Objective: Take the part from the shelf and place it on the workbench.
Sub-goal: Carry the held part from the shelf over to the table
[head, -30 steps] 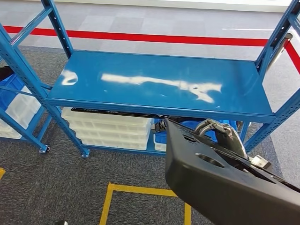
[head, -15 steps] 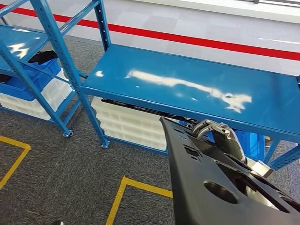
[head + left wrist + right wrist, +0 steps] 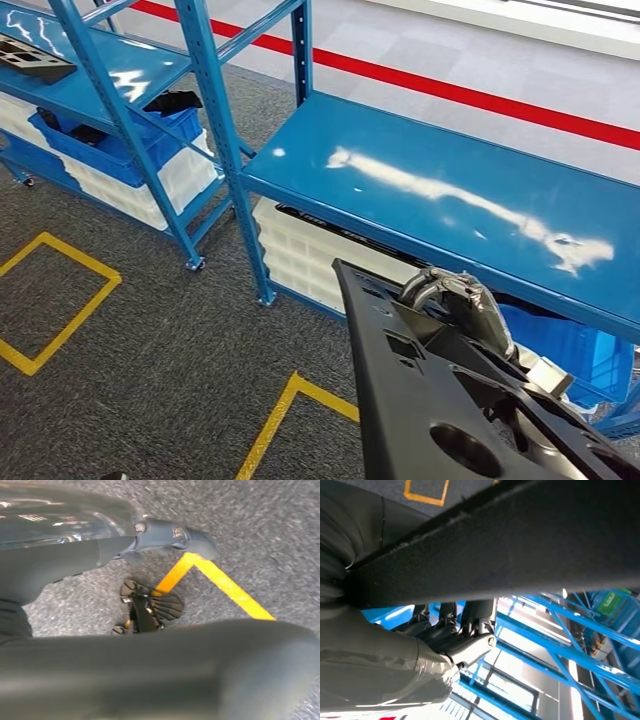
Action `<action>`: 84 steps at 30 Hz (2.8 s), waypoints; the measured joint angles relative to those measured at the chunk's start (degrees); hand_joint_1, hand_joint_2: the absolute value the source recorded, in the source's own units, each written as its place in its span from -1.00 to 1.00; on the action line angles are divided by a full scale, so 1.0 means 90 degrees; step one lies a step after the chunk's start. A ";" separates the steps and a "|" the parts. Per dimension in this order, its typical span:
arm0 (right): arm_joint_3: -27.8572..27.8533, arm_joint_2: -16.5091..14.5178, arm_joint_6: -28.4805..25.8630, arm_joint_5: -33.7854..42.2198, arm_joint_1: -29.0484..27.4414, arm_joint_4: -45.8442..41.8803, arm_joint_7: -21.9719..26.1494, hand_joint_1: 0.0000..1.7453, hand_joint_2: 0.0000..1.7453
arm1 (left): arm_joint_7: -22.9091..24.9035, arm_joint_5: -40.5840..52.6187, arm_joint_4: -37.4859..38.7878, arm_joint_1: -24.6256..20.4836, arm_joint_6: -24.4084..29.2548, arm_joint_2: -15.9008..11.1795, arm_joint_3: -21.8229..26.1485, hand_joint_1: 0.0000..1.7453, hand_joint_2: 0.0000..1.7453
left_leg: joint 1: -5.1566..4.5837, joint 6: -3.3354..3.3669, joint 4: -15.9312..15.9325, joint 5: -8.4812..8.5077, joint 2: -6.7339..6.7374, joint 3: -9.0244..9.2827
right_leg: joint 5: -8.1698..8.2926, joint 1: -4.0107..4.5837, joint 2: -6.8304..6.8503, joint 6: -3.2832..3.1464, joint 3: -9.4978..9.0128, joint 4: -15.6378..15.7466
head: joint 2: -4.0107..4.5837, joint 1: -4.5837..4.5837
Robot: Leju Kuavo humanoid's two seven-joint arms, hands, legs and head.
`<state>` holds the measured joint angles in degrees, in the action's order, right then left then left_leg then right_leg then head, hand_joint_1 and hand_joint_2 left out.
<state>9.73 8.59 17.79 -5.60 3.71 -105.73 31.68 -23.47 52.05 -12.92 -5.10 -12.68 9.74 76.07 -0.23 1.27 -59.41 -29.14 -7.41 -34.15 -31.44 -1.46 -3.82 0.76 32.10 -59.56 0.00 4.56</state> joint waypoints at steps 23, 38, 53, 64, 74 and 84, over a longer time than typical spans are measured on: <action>0.0390 -0.0071 0.0005 -0.0358 -0.0679 -0.0005 0.0546 1.00 1.00 | 0.1387 0.0115 0.0000 -0.0001 0.0799 -0.0225 0.0150 -1.00 1.00 | -0.0006 0.0103 0.0117 0.0053 0.0579 0.0058 | -0.0887 -0.0006 0.0443 0.0105 0.0586 -0.1614 | 0.0000 0.0029; 0.0492 -0.0105 0.0061 -0.0286 -0.0884 -0.0027 0.0535 1.00 1.00 | 0.1623 0.0119 0.0000 0.0006 0.0896 -0.0146 0.0155 -1.00 1.00 | 0.0102 -0.0256 -0.1791 -0.0703 0.0763 -0.0910 | -0.0110 -0.0033 0.0690 -0.0116 -0.0139 -0.0003 | 0.0000 0.0032; -0.0004 -0.0038 -0.0110 -0.0402 -0.1753 -0.0889 0.0459 1.00 1.00 | 0.2419 0.0207 -0.0002 0.0133 0.1347 -0.0186 0.0166 -1.00 1.00 | -0.0015 0.0132 0.0025 -0.0018 0.0627 0.0050 | -0.1025 0.0004 0.0454 0.0106 0.0457 -0.1623 | 0.0000 0.0018; -0.0178 -0.0046 -0.0022 -0.0469 -0.1987 -0.1188 0.0461 1.00 1.00 | 0.2235 0.0040 -0.0002 0.0161 0.1226 -0.0222 0.0240 -1.00 1.00 | 0.0028 -0.0135 -0.0387 -0.0301 0.0342 -0.0114 | -0.0045 -0.0014 0.0190 -0.0073 -0.0087 0.0017 | 0.0000 0.0026; -0.0168 -0.0087 0.0156 -0.0221 -0.1498 -0.0912 0.0572 1.00 1.00 | 0.2059 -0.0095 -0.0018 0.0139 0.1215 -0.0283 0.0370 -1.00 1.00 | -0.0023 -0.0122 -0.0207 0.0062 0.1243 -0.0177 | -0.0314 0.0041 0.1070 0.0002 -0.0383 0.0031 | 0.0000 0.0026; -0.0094 -0.0144 0.0161 -0.0311 -0.1339 -0.0670 0.0763 1.00 1.00 | 0.1900 -0.0117 -0.0080 0.0125 0.1163 -0.0431 0.0454 -1.00 1.00 | -0.0038 0.0151 -0.0017 0.0032 0.0603 -0.0035 | -0.0967 0.0023 0.0458 0.0109 0.0540 -0.1668 | 0.0000 0.0022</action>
<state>8.88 7.30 19.24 -8.40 -8.33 -111.76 38.55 -6.37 50.99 -13.63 -3.97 -2.21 5.86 80.15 -0.58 2.63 -59.56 -28.85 -1.98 -34.46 -40.15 -1.25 0.30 1.75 36.95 -74.57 0.00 4.76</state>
